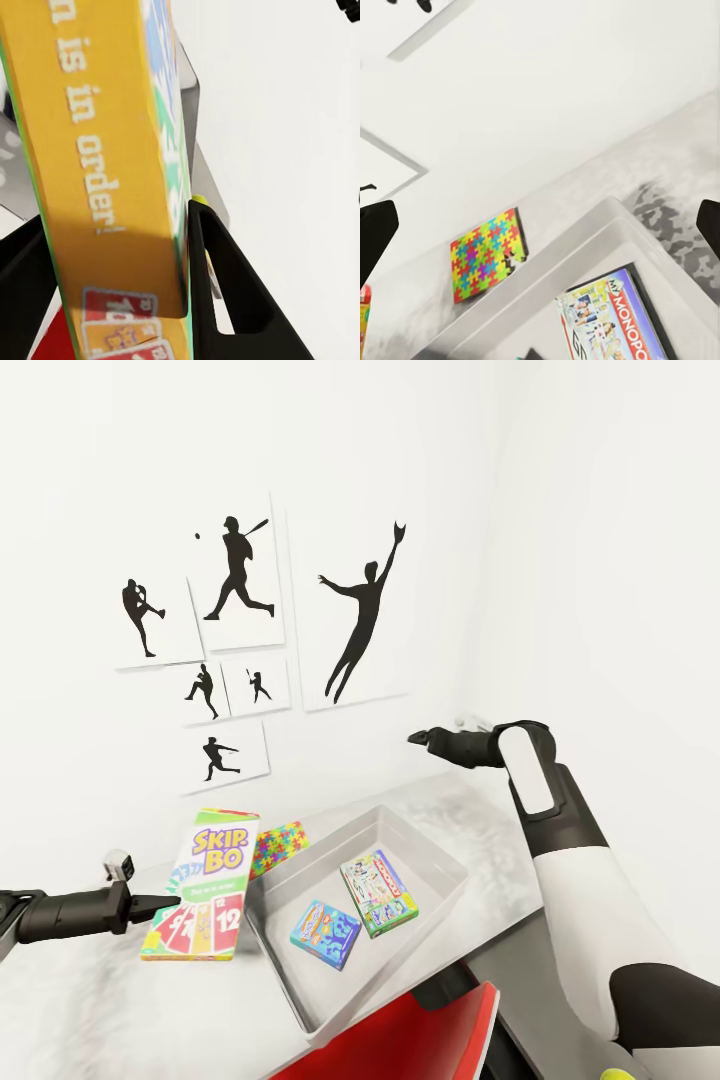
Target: Put all the toys in the child's room - the three board games (two on the bed and one on the table), the two jigsaw puzzles on the table, and the tennis ball on the table - inside the toy box on the table in the child's room.
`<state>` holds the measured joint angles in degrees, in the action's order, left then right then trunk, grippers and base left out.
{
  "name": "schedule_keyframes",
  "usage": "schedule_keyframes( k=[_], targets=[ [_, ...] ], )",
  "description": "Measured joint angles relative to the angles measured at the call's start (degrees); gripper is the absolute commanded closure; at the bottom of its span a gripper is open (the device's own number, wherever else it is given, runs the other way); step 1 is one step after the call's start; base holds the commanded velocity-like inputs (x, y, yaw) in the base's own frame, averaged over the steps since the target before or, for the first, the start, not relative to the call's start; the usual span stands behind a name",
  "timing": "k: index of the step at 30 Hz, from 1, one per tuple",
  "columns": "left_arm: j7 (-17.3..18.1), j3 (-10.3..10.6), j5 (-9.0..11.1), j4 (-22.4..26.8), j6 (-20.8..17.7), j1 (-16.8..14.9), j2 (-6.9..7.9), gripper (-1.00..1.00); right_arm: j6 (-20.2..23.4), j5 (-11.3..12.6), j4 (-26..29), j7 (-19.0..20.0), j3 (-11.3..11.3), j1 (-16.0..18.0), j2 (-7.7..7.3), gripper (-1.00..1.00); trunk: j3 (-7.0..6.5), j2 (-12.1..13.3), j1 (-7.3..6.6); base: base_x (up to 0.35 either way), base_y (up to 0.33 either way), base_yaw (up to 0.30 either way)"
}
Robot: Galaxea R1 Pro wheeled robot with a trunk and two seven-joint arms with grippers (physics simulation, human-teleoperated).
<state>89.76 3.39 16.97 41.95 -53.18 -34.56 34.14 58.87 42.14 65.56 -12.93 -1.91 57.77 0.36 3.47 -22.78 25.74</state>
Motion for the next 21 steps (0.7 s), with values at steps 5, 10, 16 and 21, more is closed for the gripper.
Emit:
schedule_keyframes(
  k=[5,10,16,21],
  targets=[
    [0.00,0.02,0.00,0.00,-0.01,0.00,-0.34,1.00,-0.02,0.01,0.03,0.00,0.00,0.00,-0.19,-1.00,0.00,0.00,0.00,0.000,0.000,0.000],
    [0.00,0.03,0.01,0.00,-0.08,0.00,-0.99,1.00,-0.02,-0.05,0.05,0.00,0.01,0.00,-0.33,-1.00,0.00,0.00,0.00,0.000,0.000,0.000],
    [0.00,0.21,0.01,0.11,-0.11,-0.01,-3.39,1.00,0.23,-0.08,0.15,0.00,0.01,0.02,-0.36,-1.00,0.00,0.00,0.00,0.000,0.000,0.000],
    [-1.75,0.63,-0.11,4.25,-0.58,-1.06,-7.60,1.00,0.32,-0.10,0.21,-0.07,0.01,0.00,-0.36,-1.00,-0.01,0.01,0.01,0.000,0.000,0.000]
  ],
)
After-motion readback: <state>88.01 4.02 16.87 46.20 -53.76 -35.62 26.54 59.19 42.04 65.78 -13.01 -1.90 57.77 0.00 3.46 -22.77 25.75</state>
